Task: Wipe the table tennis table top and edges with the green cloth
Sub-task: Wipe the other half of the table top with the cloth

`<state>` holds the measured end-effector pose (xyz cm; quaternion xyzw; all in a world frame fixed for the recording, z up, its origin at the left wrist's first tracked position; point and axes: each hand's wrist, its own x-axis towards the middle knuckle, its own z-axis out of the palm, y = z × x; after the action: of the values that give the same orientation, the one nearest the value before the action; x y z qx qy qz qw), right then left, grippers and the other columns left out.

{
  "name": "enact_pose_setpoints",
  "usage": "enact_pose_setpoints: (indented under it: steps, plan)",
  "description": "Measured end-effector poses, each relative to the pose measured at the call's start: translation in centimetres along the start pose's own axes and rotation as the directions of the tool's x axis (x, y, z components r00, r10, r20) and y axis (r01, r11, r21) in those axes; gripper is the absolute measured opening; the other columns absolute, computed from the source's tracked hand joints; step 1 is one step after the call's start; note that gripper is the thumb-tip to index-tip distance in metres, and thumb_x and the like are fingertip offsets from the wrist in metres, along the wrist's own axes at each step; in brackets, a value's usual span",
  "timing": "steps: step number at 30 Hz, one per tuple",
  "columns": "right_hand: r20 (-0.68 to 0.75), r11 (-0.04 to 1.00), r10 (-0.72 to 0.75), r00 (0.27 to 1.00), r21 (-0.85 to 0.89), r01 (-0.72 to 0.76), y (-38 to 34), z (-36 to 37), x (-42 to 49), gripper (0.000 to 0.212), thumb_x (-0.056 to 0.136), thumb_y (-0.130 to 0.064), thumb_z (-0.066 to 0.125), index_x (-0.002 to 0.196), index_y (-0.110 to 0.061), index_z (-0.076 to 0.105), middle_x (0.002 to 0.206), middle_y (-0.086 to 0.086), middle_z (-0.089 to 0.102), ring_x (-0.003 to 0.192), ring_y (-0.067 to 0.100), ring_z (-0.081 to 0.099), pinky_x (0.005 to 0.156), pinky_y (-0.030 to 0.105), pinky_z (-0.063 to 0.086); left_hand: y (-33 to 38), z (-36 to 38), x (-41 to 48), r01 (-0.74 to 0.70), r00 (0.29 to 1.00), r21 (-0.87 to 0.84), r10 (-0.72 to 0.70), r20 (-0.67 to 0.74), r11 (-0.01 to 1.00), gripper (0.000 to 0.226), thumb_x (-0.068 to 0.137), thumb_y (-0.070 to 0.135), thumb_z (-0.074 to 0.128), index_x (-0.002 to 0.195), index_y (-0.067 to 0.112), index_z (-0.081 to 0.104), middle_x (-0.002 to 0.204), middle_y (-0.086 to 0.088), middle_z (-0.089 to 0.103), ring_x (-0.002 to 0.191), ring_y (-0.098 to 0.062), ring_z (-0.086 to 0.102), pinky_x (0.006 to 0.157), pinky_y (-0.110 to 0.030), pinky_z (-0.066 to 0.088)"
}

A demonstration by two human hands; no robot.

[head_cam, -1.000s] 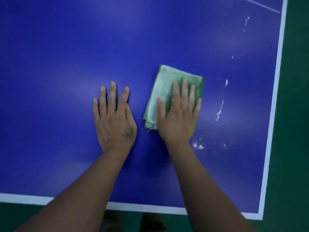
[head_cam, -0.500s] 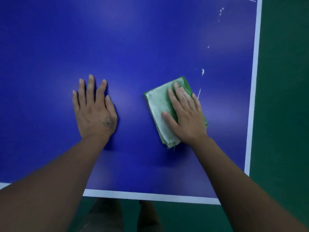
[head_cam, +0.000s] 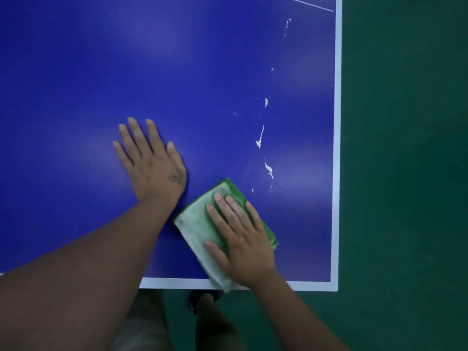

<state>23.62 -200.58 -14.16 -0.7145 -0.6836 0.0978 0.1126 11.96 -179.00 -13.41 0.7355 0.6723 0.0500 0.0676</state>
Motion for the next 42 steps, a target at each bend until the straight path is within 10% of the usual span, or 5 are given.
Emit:
enact_pose_setpoints:
  steps: [6, 17, 26, 34, 42]
  plan:
    - [0.095, 0.979, -0.196, 0.976, -0.036, 0.200, 9.4, -3.3, 3.0, 0.070, 0.108, -0.057, 0.055, 0.168, -0.025, 0.039, 0.179, -0.004, 0.027, 0.166, 0.014, 0.023, 0.132, 0.054, 0.025, 3.5, 2.0, 0.5, -0.049, 0.999, 0.057, 0.050, -0.005, 0.997, 0.068, 0.112, 0.047, 0.023, 0.174, 0.019, 0.014, 0.181, -0.016, 0.005, 0.168, -0.037, 0.001, 0.134, -0.060, 0.003]
    - [-0.078, 0.946, 0.292, 0.953, 0.168, -0.276, 2.2, -0.6, 0.8, 0.050, 0.108, -0.038, 0.057, 0.155, -0.022, 0.054, 0.178, -0.005, 0.028, 0.166, 0.016, 0.022, 0.135, 0.053, 0.014, 3.7, 0.8, 0.5, -0.027, 0.999, 0.072, 0.025, 0.024, 0.997, 0.068, 0.111, 0.049, 0.025, 0.173, 0.022, 0.019, 0.181, -0.014, 0.007, 0.168, -0.034, 0.003, 0.135, -0.055, 0.003]
    - [0.153, 0.987, -0.142, 0.978, 0.100, 0.128, 13.1, -4.6, -8.8, 0.065, 0.108, -0.054, 0.055, 0.165, -0.024, 0.045, 0.178, -0.006, 0.030, 0.164, 0.019, 0.030, 0.130, 0.058, 0.025, 3.8, 1.1, 0.5, -0.042, 0.999, 0.044, 0.043, -0.024, 0.998, 0.066, 0.112, 0.046, 0.030, 0.172, 0.020, 0.024, 0.180, -0.015, 0.013, 0.167, -0.036, 0.008, 0.135, -0.056, 0.006]
    - [0.096, 0.990, -0.135, 0.986, -0.017, 0.137, 21.0, -6.0, 0.2, 0.070, 0.110, -0.053, 0.050, 0.170, -0.021, 0.033, 0.180, -0.005, 0.023, 0.166, 0.020, 0.023, 0.133, 0.059, 0.019, 3.8, 1.2, 0.5, -0.032, 0.999, 0.045, 0.032, -0.003, 0.998, 0.067, 0.111, 0.048, 0.028, 0.172, 0.022, 0.023, 0.181, -0.013, 0.010, 0.168, -0.034, 0.006, 0.135, -0.055, 0.005]
    - [0.160, 0.991, -0.132, 0.978, 0.005, 0.133, 15.1, -4.8, -9.9, 0.073, 0.110, -0.057, 0.050, 0.171, -0.022, 0.032, 0.180, -0.003, 0.025, 0.166, 0.022, 0.026, 0.131, 0.061, 0.020, 4.0, 0.7, 0.4, -0.027, 1.000, 0.022, 0.027, 0.012, 0.999, 0.066, 0.112, 0.046, 0.028, 0.172, 0.021, 0.022, 0.181, -0.013, 0.008, 0.168, -0.034, 0.003, 0.135, -0.055, 0.001]
